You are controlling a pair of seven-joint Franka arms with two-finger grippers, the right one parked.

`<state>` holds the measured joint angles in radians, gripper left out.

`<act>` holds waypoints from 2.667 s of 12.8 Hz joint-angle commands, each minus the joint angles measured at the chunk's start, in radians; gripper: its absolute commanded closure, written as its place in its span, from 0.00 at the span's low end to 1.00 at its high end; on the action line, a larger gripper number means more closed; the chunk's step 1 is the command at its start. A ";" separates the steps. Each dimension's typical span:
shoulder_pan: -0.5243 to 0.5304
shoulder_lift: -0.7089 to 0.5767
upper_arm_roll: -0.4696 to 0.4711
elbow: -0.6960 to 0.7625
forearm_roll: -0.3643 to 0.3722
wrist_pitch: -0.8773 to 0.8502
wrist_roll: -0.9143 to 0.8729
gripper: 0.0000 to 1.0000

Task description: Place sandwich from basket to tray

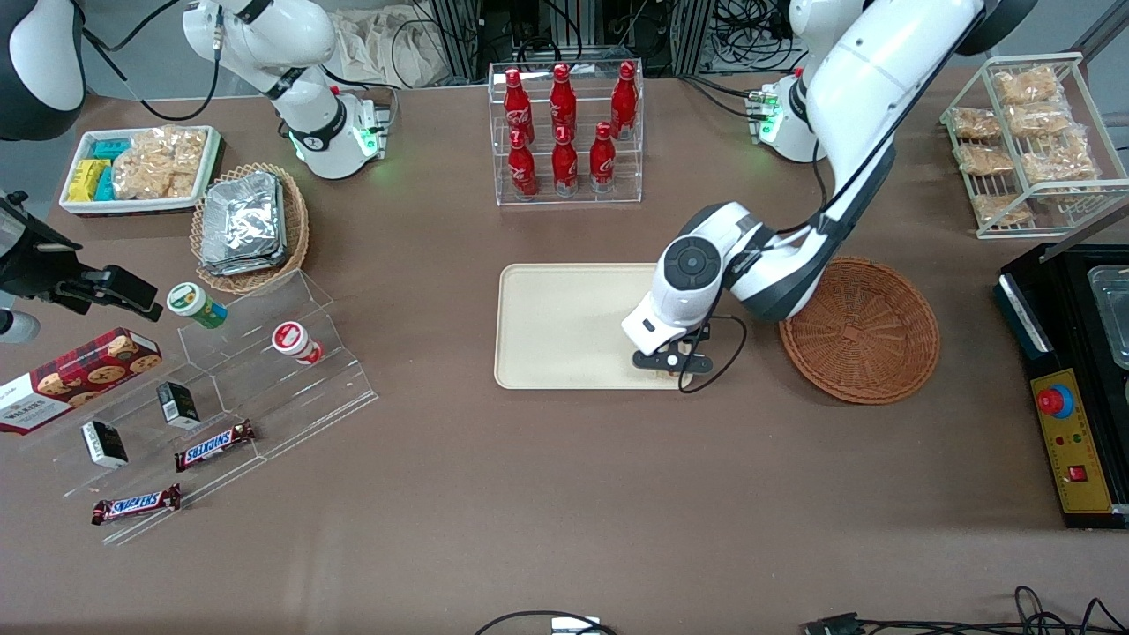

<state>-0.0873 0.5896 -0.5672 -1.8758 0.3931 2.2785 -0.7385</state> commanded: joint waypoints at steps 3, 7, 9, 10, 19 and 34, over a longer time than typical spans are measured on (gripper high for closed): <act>-0.022 0.045 -0.008 0.027 0.032 0.006 -0.113 0.81; -0.020 0.044 -0.008 0.035 0.023 0.004 -0.150 0.00; -0.014 0.023 -0.011 0.041 0.021 -0.007 -0.189 0.00; -0.009 -0.005 -0.013 0.040 0.018 -0.020 -0.190 0.00; 0.067 -0.545 0.252 0.096 -0.411 -0.553 0.357 0.00; 0.031 -0.709 0.618 0.124 -0.384 -0.662 0.519 0.00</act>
